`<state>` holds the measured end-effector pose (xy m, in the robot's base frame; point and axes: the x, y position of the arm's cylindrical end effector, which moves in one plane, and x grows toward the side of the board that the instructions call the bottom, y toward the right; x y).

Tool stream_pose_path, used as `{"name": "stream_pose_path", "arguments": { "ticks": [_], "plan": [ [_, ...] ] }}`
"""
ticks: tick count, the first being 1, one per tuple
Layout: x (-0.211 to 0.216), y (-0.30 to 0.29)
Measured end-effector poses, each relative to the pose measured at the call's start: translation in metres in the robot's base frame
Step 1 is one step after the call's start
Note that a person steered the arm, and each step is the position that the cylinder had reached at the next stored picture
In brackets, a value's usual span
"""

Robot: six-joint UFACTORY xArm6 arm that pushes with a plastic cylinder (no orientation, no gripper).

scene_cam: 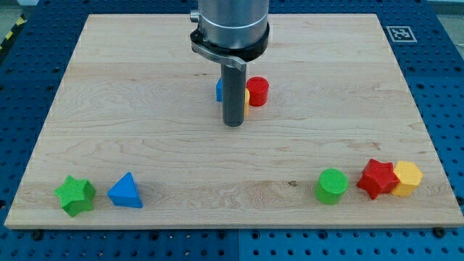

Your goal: Place the triangle closer to the cube

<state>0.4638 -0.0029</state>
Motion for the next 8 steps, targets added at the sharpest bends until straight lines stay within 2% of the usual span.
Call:
{"name": "stream_pose_path", "arguments": {
  "ticks": [3, 4, 6, 8],
  "plan": [
    [0.133, -0.021],
    [0.154, -0.044],
    [0.155, -0.126],
    [0.154, -0.160]
  ]
}}
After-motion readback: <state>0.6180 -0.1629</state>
